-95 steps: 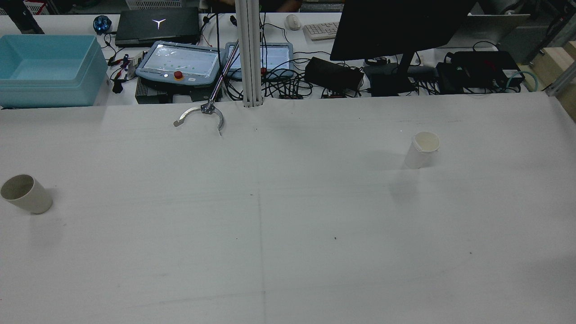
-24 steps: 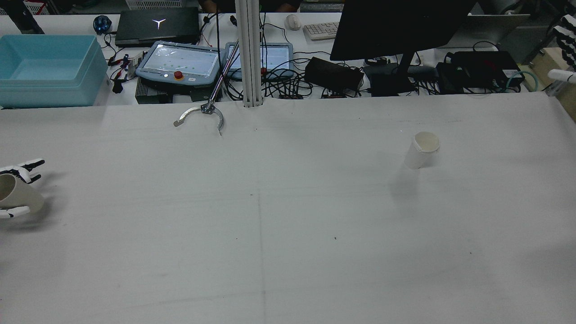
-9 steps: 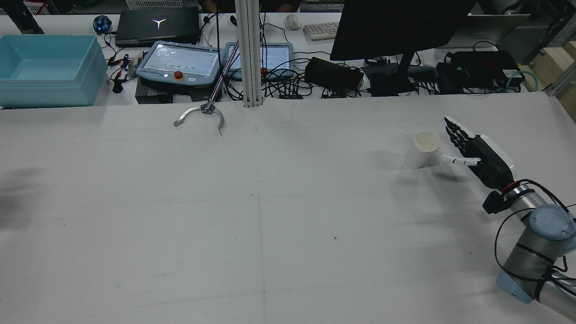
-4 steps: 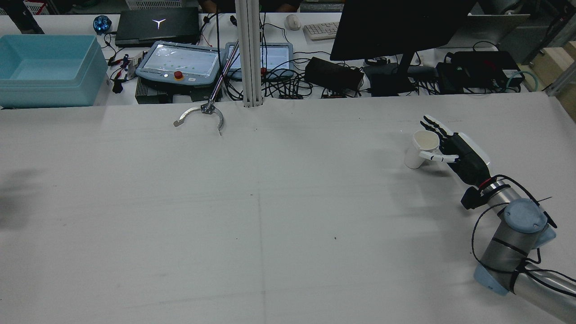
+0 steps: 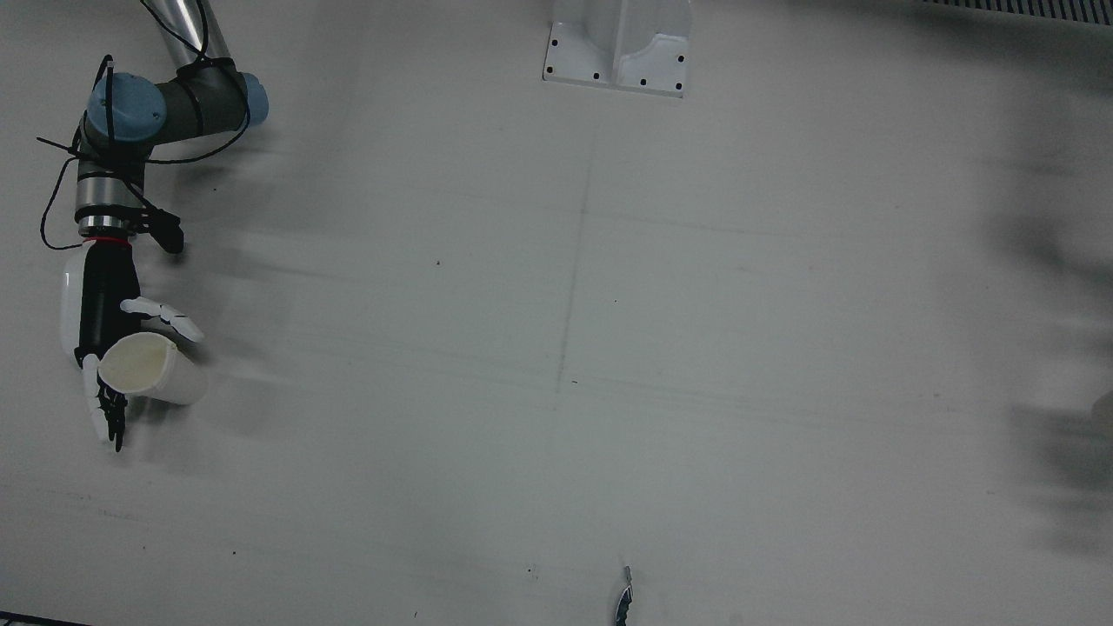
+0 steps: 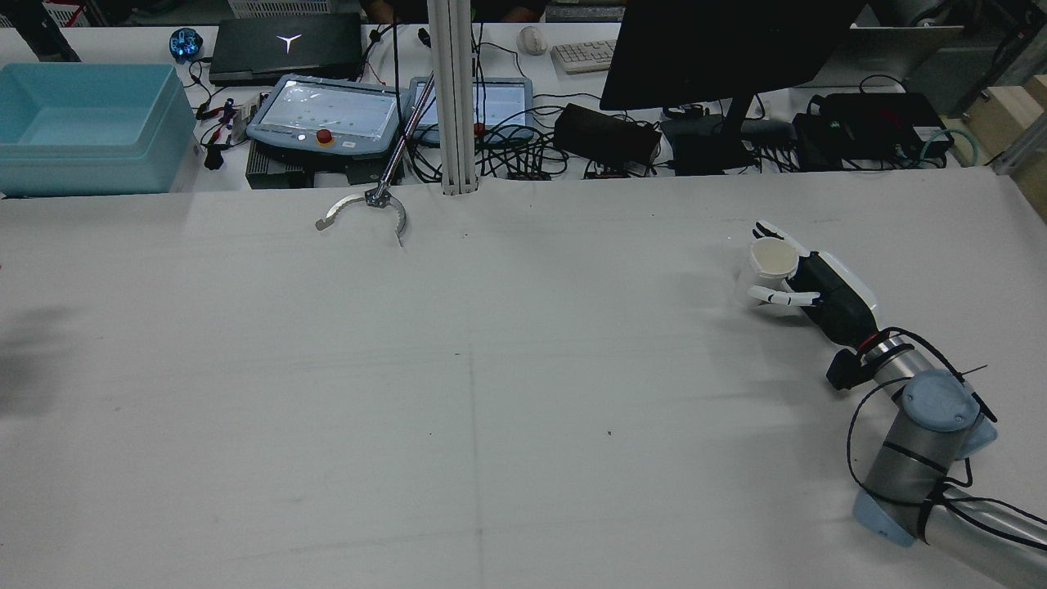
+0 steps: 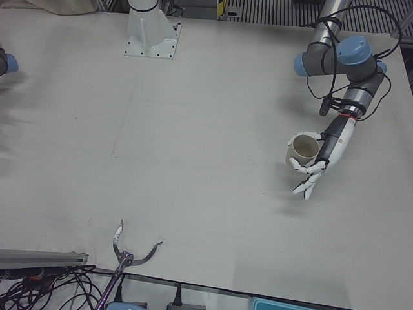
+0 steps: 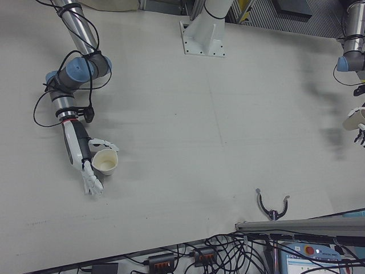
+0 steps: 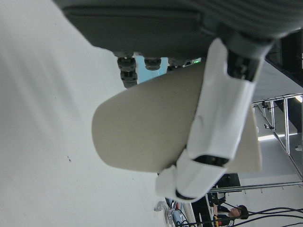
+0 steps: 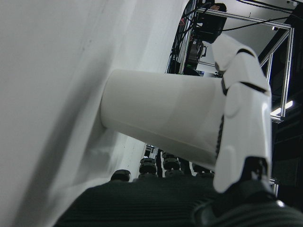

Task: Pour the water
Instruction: 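Lift the white paper cup upright with the right hand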

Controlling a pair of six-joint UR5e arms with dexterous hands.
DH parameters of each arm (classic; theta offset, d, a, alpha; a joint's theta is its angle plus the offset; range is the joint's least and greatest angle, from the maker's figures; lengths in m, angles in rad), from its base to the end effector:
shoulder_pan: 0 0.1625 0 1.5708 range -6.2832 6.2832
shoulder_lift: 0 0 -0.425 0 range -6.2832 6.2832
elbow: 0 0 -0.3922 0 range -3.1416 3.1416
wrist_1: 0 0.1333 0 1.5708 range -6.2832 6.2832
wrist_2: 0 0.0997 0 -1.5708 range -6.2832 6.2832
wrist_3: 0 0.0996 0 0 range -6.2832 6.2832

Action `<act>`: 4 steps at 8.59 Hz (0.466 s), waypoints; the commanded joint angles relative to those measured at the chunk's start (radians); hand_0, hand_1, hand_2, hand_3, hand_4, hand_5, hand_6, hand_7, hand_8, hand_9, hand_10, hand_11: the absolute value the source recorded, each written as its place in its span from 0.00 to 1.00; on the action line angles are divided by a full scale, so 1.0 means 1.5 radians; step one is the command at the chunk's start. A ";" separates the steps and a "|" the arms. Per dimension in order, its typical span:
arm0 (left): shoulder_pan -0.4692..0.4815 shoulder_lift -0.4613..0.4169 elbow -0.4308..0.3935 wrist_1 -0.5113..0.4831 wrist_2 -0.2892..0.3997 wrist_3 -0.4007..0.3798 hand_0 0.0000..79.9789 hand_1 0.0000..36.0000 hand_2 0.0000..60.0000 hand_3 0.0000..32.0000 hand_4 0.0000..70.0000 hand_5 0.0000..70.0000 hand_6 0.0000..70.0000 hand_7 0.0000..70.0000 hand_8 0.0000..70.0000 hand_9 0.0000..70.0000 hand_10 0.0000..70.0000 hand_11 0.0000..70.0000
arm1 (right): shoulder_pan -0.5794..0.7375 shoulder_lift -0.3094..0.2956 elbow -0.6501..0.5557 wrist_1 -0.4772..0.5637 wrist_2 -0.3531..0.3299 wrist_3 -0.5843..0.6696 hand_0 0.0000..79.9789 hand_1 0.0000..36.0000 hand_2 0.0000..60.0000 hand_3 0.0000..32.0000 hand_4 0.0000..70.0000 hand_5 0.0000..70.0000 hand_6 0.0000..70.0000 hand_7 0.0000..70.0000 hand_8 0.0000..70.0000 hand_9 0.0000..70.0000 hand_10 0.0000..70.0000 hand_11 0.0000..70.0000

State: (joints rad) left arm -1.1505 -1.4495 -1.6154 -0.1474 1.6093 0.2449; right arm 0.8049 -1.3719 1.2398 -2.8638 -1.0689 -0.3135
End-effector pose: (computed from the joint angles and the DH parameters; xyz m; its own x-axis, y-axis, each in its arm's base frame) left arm 0.0638 -0.4600 0.7068 -0.8769 -0.4139 -0.2445 0.1894 0.1699 -0.9671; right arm -0.2670 -0.5391 0.7167 -0.9460 0.2195 0.2387 -0.2009 0.1811 -0.9627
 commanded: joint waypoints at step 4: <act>0.000 0.002 -0.001 0.000 0.000 0.000 1.00 1.00 1.00 0.00 0.86 1.00 0.17 0.20 0.06 0.02 0.10 0.21 | -0.001 0.002 0.003 -0.001 0.001 0.005 0.78 0.74 0.61 0.00 1.00 0.08 0.17 0.13 0.10 0.05 0.03 0.05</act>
State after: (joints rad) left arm -1.1505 -1.4462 -1.6167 -0.1473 1.6092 0.2453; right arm 0.8032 -1.3662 1.2435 -2.8644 -1.0677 -0.3087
